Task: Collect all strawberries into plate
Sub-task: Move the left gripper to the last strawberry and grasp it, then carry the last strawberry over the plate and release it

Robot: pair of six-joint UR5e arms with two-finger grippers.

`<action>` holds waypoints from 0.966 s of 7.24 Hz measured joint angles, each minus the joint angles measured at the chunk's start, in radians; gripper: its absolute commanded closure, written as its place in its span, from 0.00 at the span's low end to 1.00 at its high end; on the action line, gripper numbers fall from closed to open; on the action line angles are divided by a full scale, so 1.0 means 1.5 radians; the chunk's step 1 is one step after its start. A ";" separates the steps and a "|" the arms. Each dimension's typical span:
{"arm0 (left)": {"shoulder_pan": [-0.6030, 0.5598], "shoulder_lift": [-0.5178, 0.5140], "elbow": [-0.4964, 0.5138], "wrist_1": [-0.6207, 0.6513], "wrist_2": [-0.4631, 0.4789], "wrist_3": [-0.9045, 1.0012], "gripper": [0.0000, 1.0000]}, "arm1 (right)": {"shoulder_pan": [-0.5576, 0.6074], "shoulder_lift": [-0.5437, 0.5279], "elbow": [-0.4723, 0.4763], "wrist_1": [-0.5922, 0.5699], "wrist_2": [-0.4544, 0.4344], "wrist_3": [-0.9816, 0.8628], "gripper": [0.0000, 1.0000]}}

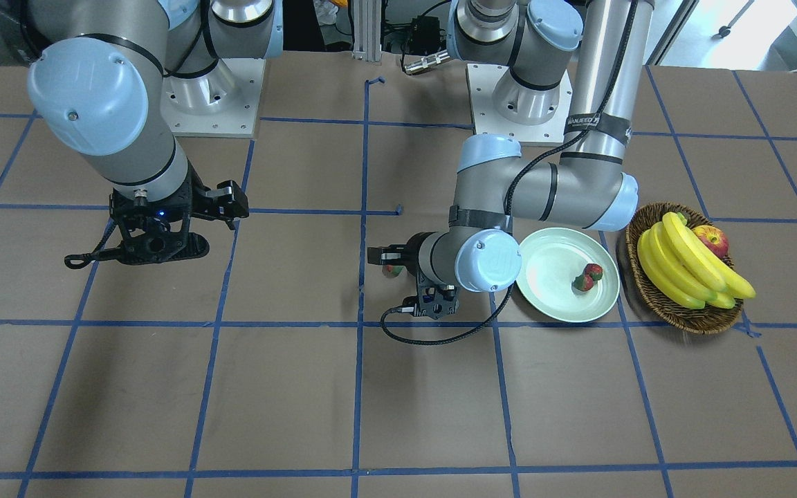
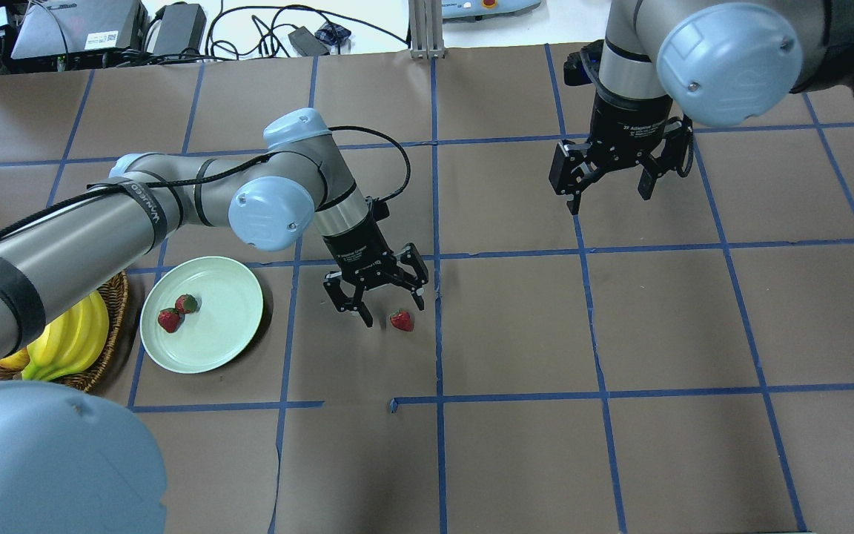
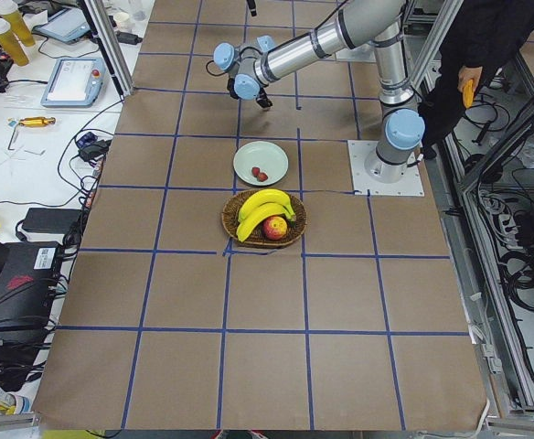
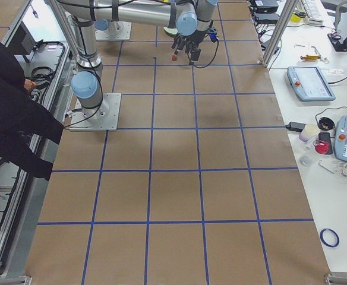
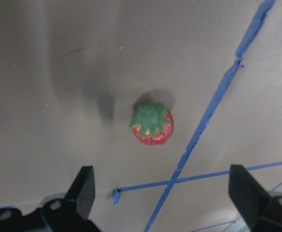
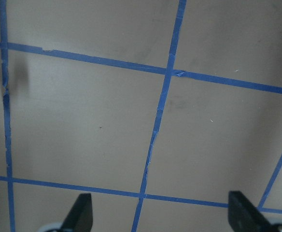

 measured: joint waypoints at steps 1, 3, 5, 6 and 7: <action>-0.001 -0.011 0.000 0.007 -0.001 0.002 0.34 | 0.000 0.000 0.000 0.000 0.000 0.000 0.00; -0.003 -0.027 0.000 0.013 0.000 0.008 0.83 | 0.000 0.001 0.001 0.001 0.000 0.000 0.00; -0.006 -0.033 0.002 0.017 0.002 0.010 1.00 | 0.000 0.001 0.001 0.002 0.001 0.000 0.00; -0.007 -0.033 0.005 0.018 0.004 0.010 1.00 | 0.000 0.001 0.000 0.002 0.001 0.000 0.00; -0.007 -0.028 0.011 0.020 0.016 0.008 1.00 | -0.001 0.001 0.000 0.001 0.001 0.000 0.00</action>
